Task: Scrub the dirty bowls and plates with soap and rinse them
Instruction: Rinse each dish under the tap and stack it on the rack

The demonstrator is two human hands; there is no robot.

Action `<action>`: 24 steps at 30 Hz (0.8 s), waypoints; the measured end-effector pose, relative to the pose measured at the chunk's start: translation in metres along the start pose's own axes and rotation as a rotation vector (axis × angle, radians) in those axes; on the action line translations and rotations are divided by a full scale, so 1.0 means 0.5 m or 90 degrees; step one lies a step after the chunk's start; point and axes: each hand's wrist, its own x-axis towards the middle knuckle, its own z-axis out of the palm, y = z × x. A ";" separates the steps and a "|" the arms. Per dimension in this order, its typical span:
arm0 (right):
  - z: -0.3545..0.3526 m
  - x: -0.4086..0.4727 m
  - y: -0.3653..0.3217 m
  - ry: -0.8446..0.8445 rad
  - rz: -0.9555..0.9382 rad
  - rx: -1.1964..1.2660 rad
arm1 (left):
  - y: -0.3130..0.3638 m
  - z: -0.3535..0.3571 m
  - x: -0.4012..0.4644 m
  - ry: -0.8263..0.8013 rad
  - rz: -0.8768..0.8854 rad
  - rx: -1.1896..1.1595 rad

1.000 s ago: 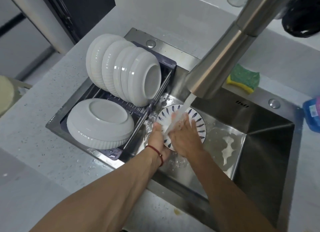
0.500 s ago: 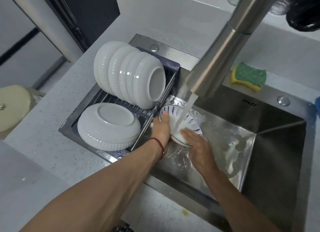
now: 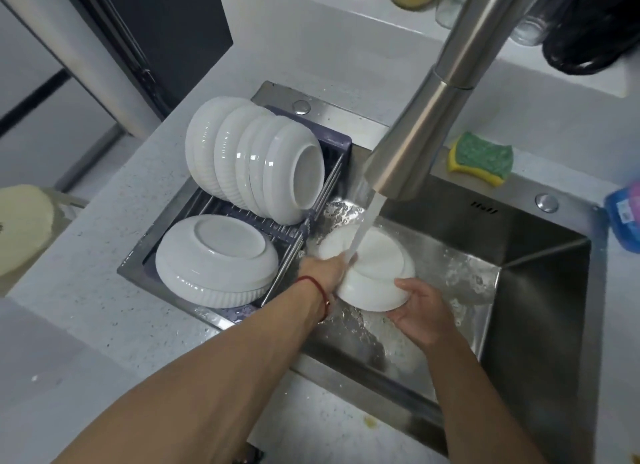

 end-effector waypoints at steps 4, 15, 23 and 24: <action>0.058 0.017 0.019 0.165 -0.031 -0.095 | 0.022 0.008 -0.079 0.018 0.064 0.043; 0.221 -0.010 0.024 0.286 -0.110 -0.546 | 0.083 -0.022 -0.160 0.067 0.280 0.329; 0.232 -0.084 0.005 0.253 -0.129 -0.486 | 0.100 -0.039 -0.202 0.018 0.346 0.407; 0.235 -0.091 0.001 0.256 -0.128 -0.479 | 0.101 -0.040 -0.203 0.010 0.349 0.405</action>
